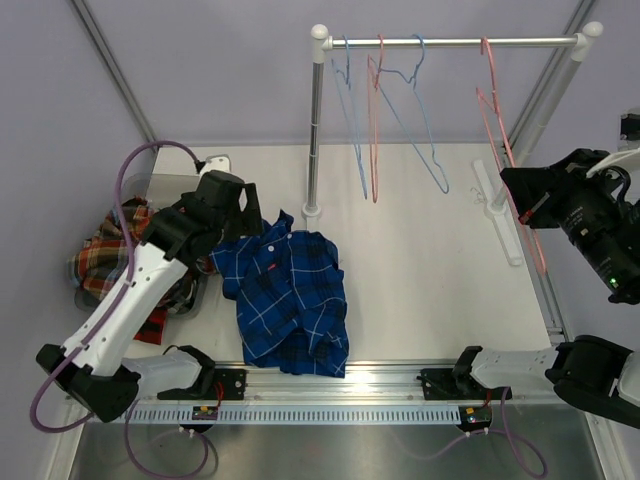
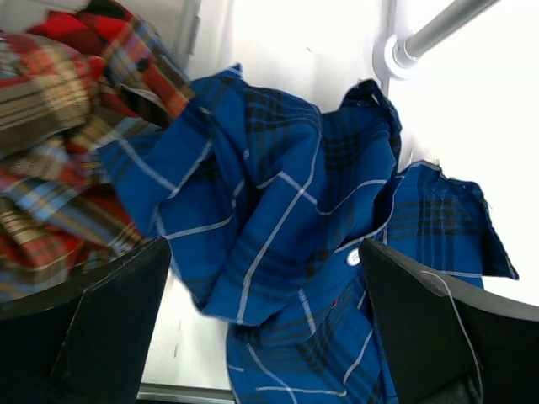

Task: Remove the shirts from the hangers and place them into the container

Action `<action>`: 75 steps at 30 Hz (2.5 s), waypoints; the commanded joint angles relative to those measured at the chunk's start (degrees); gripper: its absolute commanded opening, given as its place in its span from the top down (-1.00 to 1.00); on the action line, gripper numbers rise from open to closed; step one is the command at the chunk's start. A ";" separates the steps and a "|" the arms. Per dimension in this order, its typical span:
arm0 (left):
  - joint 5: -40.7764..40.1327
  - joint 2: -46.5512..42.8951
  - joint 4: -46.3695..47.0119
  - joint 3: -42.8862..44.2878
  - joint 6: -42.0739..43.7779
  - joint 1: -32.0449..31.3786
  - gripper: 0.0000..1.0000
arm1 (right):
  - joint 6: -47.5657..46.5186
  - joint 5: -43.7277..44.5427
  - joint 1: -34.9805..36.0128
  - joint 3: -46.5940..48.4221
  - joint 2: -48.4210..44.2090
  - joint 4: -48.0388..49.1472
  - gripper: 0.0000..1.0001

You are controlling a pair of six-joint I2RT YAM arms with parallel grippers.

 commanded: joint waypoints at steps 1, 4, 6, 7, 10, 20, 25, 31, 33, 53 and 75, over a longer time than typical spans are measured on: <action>7.59 1.02 4.99 -0.71 1.59 1.34 -0.97 | -0.41 3.23 -2.05 1.53 3.63 1.82 1.00; 8.90 0.94 5.96 -0.63 1.24 1.69 -0.97 | -0.41 -12.44 -15.90 2.94 7.05 2.18 1.00; 9.70 0.15 6.31 -0.36 1.15 1.69 -0.97 | -1.29 -17.00 -23.81 0.85 8.03 4.19 1.00; 9.96 -0.12 6.66 -0.36 1.24 1.69 -0.97 | -1.64 -20.58 -25.68 0.66 9.26 4.98 1.00; 10.49 -1.35 6.67 -0.27 1.94 1.60 -0.97 | -2.00 -28.22 -33.15 2.32 12.33 7.01 1.00; 5.93 -2.23 3.76 -1.59 2.73 1.78 -0.97 | 1.51 -48.73 -49.33 3.13 21.04 14.55 1.00; 5.21 -2.67 4.73 -4.05 2.55 2.83 -0.97 | 2.22 -51.99 -51.10 0.75 22.89 18.08 1.00; 10.65 -0.04 6.05 -6.60 1.33 7.75 -0.97 | 2.40 -50.85 -51.10 -8.47 18.95 20.89 1.00; 11.98 0.84 7.01 -6.95 1.41 8.72 -0.97 | 2.22 -49.37 -51.10 -14.53 15.45 22.99 1.00; 26.84 4.71 14.74 -17.84 -3.68 8.29 -0.97 | -1.30 -50.58 -51.19 -25.09 -1.09 23.35 -0.87; 18.84 35.03 24.85 -19.87 -13.79 -9.39 -0.97 | -1.38 -56.56 -51.10 -33.17 -12.17 25.38 -0.91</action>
